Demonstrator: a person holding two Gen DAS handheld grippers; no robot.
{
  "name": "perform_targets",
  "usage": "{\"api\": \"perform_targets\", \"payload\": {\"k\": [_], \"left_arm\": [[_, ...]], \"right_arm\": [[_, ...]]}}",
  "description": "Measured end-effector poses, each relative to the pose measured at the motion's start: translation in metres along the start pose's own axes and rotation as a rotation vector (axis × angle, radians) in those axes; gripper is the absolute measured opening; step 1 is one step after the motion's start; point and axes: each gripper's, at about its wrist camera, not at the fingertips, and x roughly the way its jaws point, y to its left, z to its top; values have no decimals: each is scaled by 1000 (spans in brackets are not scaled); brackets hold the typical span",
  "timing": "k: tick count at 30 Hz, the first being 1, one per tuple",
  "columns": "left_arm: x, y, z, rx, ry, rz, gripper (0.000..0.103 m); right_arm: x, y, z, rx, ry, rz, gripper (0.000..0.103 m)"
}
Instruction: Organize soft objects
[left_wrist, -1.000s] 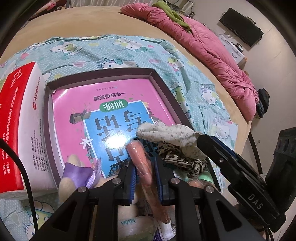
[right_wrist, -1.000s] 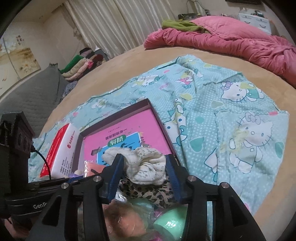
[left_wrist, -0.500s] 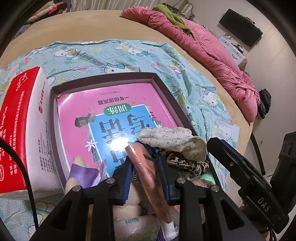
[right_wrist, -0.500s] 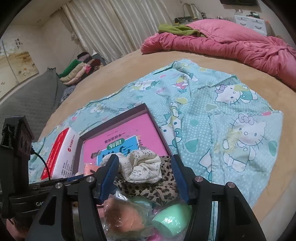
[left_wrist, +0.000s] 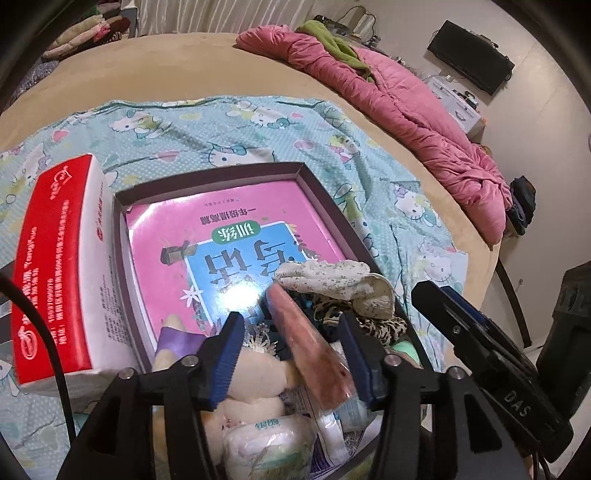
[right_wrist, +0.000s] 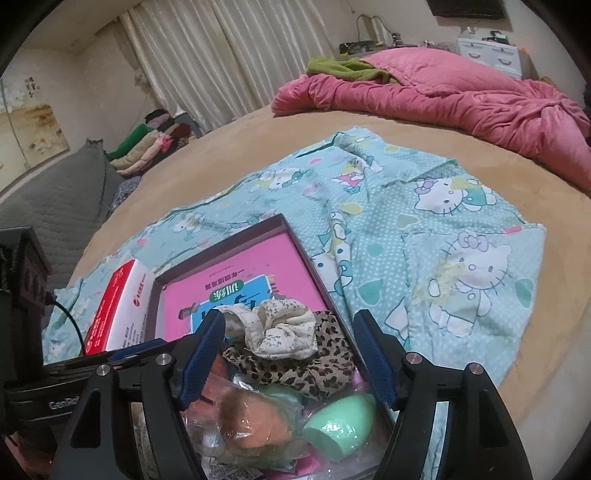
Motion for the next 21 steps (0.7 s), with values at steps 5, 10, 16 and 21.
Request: {"api": "perform_targets", "payload": {"k": [5, 10, 16, 21], "left_arm": [[-13, 2, -1, 2, -22, 3, 62], [-25, 6, -4, 5, -44, 18, 71], [-44, 7, -9, 29, -71, 34, 80], [-60, 9, -14, 37, -103, 87, 86]], "right_arm": [[-3, 2, -1, 4, -4, -19, 74], [-7, 5, -2, -2, -19, -42, 74], [-20, 18, 0, -16, -54, -43, 74], [-34, 28, 4, -21, -102, -44, 80]]}}
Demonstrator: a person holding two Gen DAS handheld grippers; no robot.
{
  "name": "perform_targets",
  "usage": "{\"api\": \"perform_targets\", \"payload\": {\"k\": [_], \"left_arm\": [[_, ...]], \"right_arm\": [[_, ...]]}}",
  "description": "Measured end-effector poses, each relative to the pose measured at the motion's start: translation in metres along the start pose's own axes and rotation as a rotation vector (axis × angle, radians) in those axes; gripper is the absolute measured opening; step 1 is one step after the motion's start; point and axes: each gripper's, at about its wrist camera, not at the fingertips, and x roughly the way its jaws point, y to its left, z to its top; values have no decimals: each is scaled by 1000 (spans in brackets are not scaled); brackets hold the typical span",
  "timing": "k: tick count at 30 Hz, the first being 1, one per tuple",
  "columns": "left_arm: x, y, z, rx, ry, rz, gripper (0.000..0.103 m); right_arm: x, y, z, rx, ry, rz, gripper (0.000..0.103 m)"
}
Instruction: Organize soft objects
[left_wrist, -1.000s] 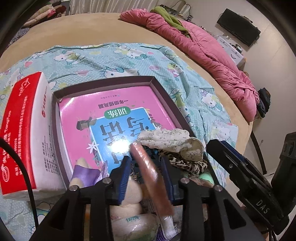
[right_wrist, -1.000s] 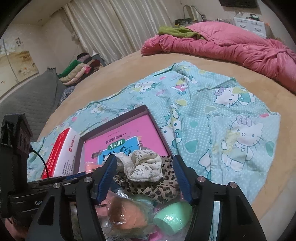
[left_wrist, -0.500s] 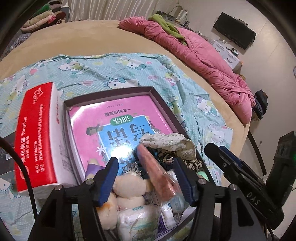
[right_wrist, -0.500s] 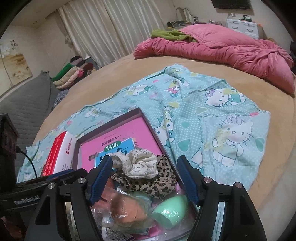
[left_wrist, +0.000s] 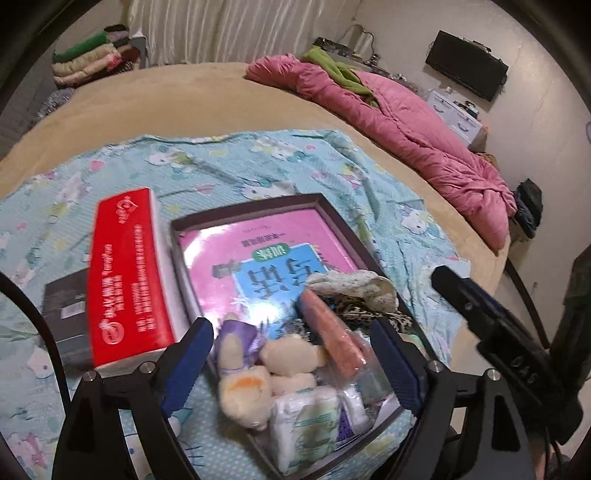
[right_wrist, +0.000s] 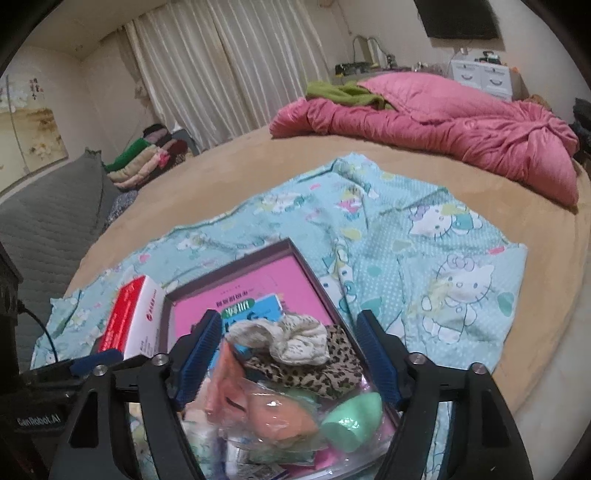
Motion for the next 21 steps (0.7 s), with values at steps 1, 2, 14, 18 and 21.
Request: {"api": "perform_targets", "payload": {"k": [1, 2, 14, 18, 21], "left_arm": [[-3, 1, 0, -1, -6, 5, 86], [-5, 2, 0, -2, -10, 11, 87], [-53, 12, -8, -18, -61, 67, 87], [-72, 15, -11, -18, -81, 81, 88], [-85, 16, -14, -21, -83, 93, 88]], "right_arm": [[-2, 1, 1, -1, -5, 1, 80], [-5, 3, 1, -2, -9, 0, 80], [-44, 30, 2, -39, -60, 11, 81], [-62, 41, 1, -39, -88, 24, 82], [-75, 49, 1, -35, -92, 41, 82]]}}
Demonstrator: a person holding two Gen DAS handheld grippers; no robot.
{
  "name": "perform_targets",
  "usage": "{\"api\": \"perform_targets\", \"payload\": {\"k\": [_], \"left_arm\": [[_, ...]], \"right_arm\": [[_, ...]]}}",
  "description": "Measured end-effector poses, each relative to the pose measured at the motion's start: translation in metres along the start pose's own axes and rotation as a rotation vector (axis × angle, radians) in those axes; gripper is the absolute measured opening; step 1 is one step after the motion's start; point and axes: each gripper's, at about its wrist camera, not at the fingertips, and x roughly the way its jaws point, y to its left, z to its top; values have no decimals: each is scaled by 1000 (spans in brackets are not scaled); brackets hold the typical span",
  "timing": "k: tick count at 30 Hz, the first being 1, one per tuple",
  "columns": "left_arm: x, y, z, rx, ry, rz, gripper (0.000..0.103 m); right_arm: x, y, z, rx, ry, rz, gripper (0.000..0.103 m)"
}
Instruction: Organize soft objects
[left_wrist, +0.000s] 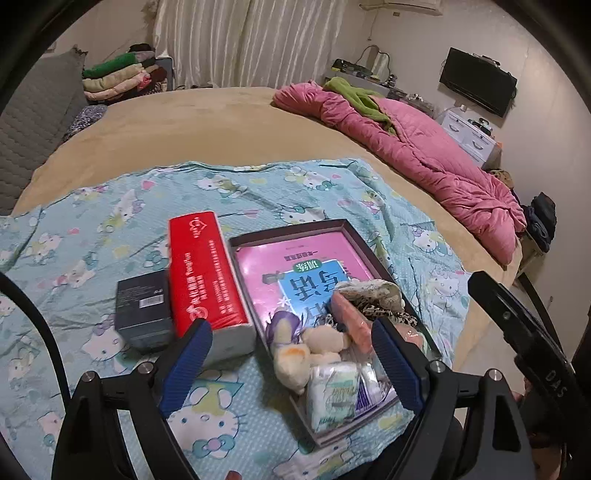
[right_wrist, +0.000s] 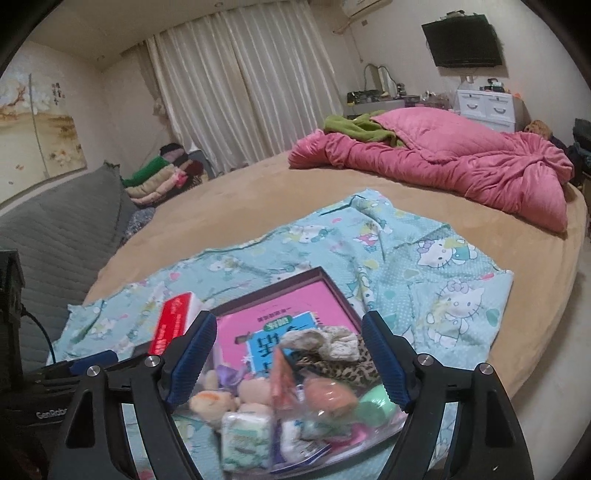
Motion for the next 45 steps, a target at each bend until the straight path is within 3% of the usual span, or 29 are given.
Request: {"api": "perform_targets", "payload": {"k": [9, 16, 45], "left_arm": [[-31, 4, -11, 4, -14, 37, 88], [-43, 6, -28, 5, -14, 50, 88], [-32, 4, -101, 34, 60, 108, 88]], "right_arm": [[-35, 19, -1, -24, -16, 35, 86], [-44, 30, -18, -54, 23, 41, 86], [-63, 30, -87, -195, 57, -39, 87]]}}
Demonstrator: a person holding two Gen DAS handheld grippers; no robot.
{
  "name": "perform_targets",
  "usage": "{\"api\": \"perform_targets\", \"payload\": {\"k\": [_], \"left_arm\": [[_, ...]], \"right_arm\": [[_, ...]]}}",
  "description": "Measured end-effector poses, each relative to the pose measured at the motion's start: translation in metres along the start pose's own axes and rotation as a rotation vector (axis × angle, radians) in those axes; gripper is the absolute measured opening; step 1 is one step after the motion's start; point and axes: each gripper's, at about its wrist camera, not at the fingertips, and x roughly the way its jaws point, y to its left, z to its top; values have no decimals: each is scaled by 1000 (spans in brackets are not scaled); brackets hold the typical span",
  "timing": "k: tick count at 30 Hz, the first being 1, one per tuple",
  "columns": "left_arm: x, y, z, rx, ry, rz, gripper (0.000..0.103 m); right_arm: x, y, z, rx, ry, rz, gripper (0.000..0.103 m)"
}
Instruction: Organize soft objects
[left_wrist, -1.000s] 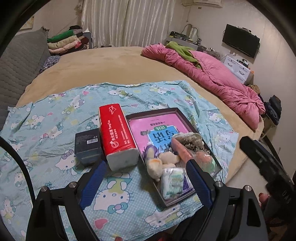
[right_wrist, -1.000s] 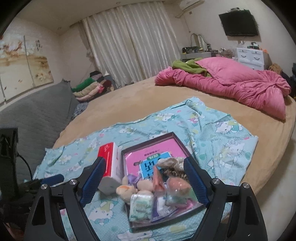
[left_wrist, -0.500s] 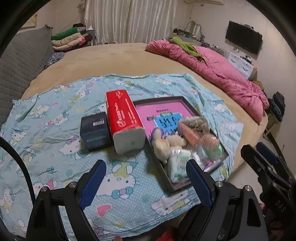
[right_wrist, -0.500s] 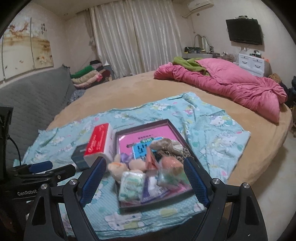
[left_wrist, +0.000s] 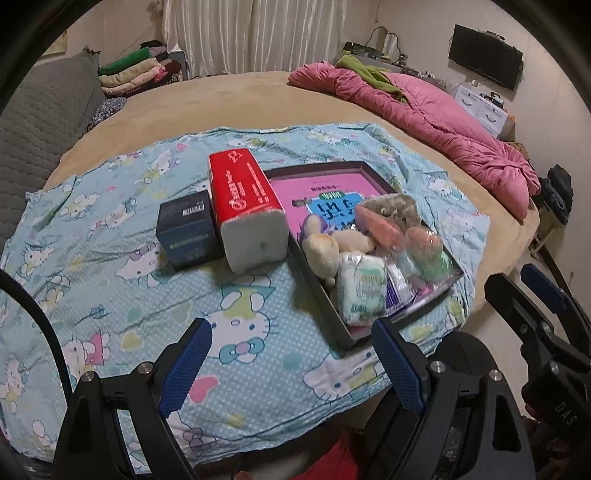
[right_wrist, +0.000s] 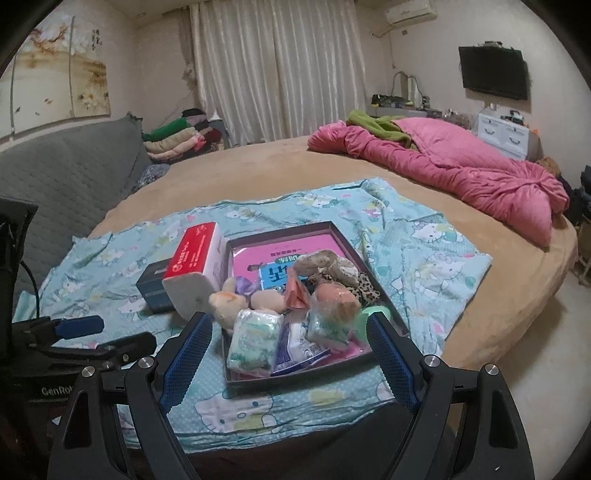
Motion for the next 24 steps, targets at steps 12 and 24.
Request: {"api": "perform_targets", "payload": {"k": [12, 24], "left_arm": [[1, 3, -9, -26, 1, 14, 88], [10, 1, -16, -21, 24, 16, 88]], "right_arm": [[8, 2, -16, -3, 55, 9, 87], [15, 1, -23, 10, 93, 4, 87]]}}
